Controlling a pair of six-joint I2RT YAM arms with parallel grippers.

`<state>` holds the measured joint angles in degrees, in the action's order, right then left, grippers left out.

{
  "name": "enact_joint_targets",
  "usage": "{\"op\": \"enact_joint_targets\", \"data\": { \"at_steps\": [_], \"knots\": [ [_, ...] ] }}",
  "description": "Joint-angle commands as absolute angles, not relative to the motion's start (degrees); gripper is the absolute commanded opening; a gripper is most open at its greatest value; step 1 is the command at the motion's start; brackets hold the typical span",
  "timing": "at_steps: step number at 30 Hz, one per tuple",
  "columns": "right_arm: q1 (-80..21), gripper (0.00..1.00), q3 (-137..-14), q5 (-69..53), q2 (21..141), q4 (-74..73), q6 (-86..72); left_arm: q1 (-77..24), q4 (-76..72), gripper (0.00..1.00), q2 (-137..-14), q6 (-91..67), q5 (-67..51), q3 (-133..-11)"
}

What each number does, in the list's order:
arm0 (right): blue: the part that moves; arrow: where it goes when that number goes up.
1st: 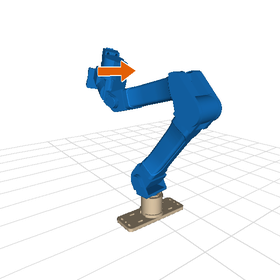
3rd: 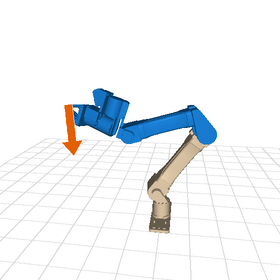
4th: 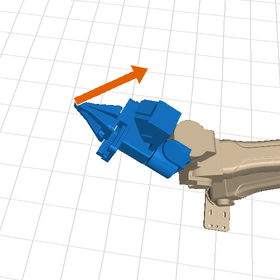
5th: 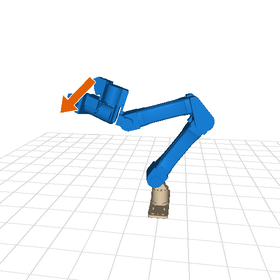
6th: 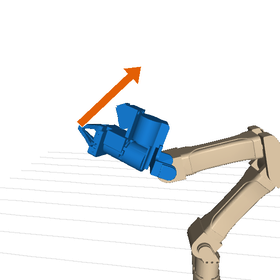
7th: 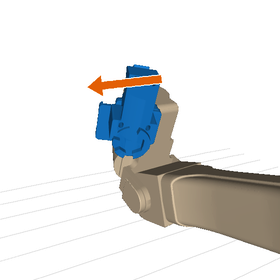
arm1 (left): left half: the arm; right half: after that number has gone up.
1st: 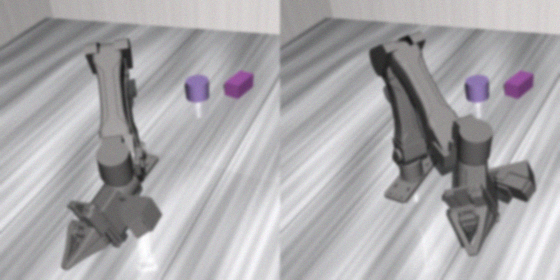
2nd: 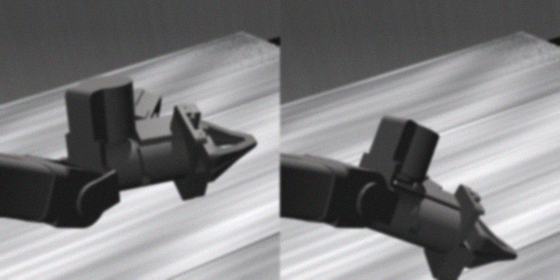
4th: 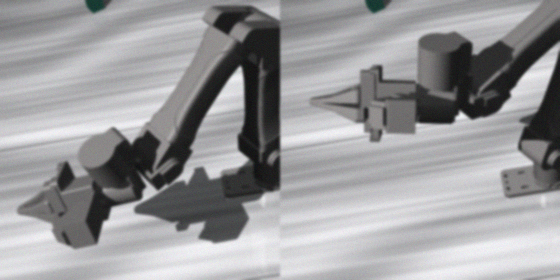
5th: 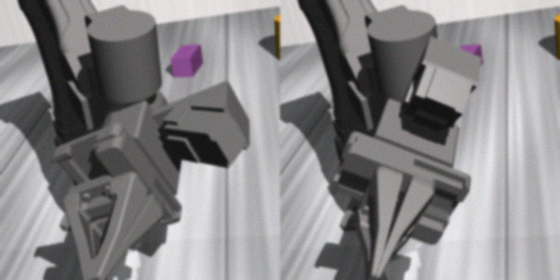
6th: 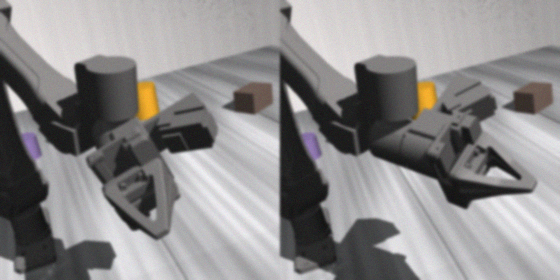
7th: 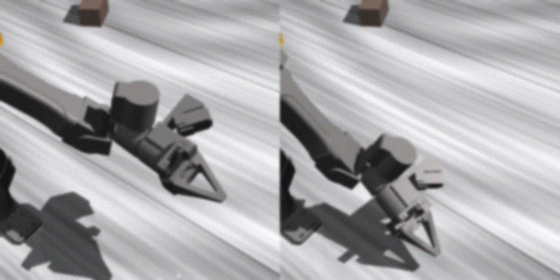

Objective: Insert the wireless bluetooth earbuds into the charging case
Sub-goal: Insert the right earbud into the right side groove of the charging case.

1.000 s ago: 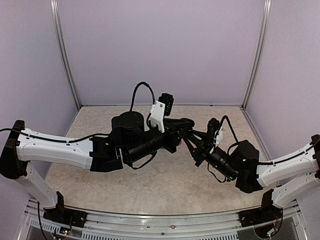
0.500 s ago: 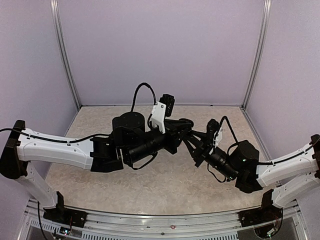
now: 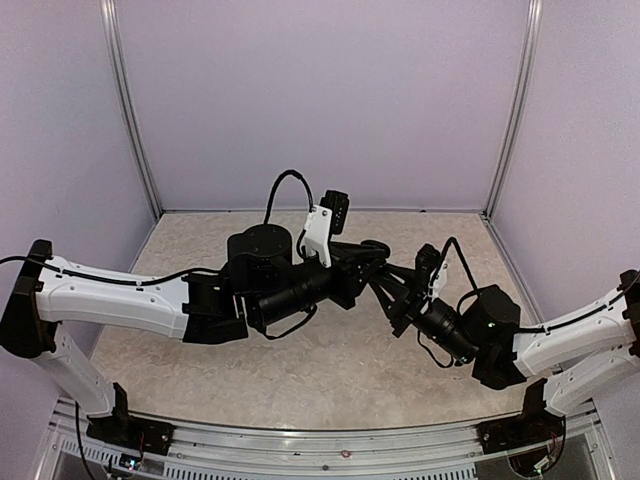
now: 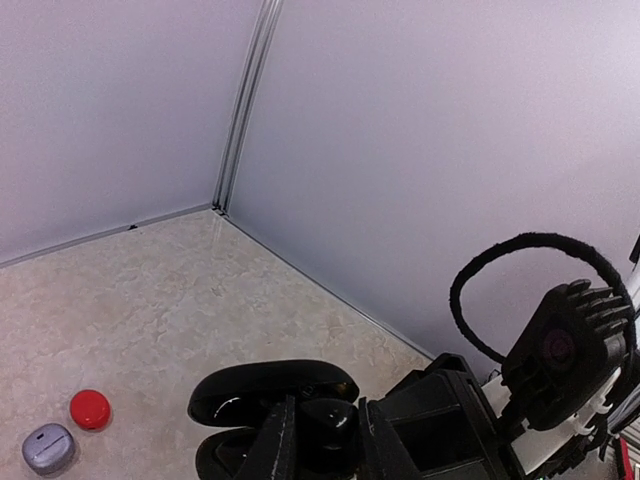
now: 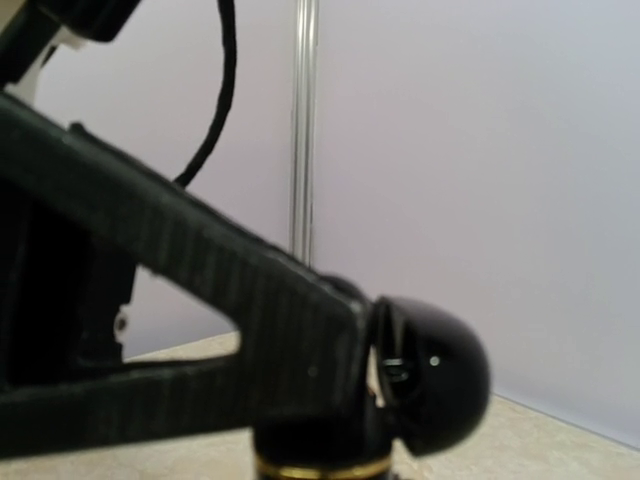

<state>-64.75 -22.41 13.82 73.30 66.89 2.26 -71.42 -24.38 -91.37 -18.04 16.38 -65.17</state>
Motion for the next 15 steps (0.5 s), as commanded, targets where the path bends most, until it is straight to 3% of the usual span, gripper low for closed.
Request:
{"op": "enact_joint_targets", "data": {
  "at_steps": [1,15],
  "knots": [
    [-65.7,0.0,-22.1,13.0,72.2,72.2,3.4,-70.4,-21.9,0.2,-92.4,-18.7,16.9,-65.2],
    [-65.6,0.0,-21.8,13.3,72.8,72.6,2.7,-70.4,-20.6,0.3,-92.5,-16.9,17.7,-66.6]
  ]
}}
